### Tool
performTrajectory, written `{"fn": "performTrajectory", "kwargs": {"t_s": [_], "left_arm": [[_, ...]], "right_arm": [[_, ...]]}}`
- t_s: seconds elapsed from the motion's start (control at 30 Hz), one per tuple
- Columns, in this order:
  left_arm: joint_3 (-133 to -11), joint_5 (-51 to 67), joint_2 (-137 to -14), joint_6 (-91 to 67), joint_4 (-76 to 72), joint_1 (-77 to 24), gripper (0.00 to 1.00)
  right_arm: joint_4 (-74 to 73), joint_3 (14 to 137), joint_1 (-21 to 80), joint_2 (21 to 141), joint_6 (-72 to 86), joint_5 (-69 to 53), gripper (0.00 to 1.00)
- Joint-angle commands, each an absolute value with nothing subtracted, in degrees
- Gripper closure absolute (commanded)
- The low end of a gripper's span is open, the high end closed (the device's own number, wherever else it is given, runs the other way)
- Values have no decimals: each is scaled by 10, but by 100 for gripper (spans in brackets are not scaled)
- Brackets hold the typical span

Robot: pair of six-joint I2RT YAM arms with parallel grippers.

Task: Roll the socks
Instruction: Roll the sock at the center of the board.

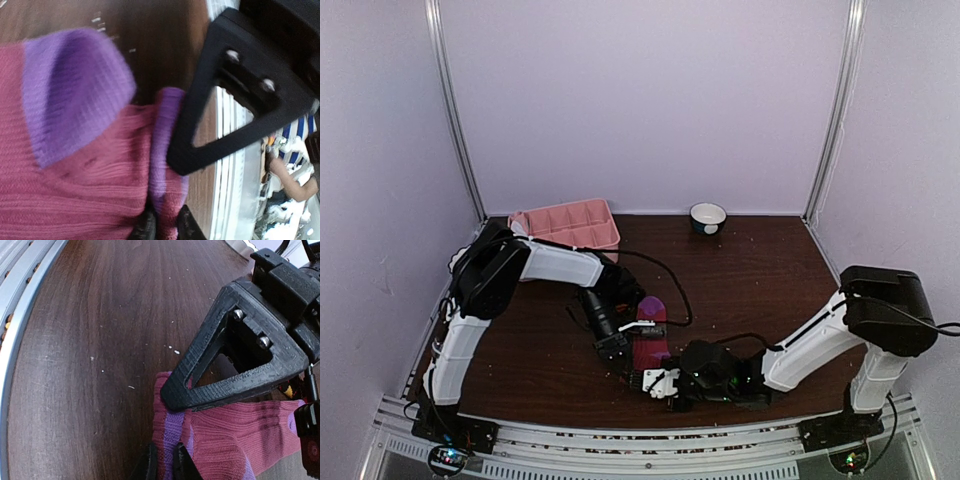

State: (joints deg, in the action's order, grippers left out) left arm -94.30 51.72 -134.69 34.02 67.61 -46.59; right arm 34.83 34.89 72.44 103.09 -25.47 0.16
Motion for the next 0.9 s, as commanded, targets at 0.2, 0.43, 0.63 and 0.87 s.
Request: {"fn": "performTrajectory", "kwargs": {"t_s": [0.2,0.43,0.63,0.87], "left_arm": [[-881,400,-1281,368,619,-456,55],[-703,362,-1090,373,395,-447,35],[-684,371,-1082,384,378,-449,38],[-687,356,-1079,405,373,-490,41]], "right_arm": [[240,383,668,1060,-139,-121,93],[199,399,601,1064,-19,-244,100],[182,413,570,1078,90,-310,100],[183,428,539,1136,224,-359,100]]}}
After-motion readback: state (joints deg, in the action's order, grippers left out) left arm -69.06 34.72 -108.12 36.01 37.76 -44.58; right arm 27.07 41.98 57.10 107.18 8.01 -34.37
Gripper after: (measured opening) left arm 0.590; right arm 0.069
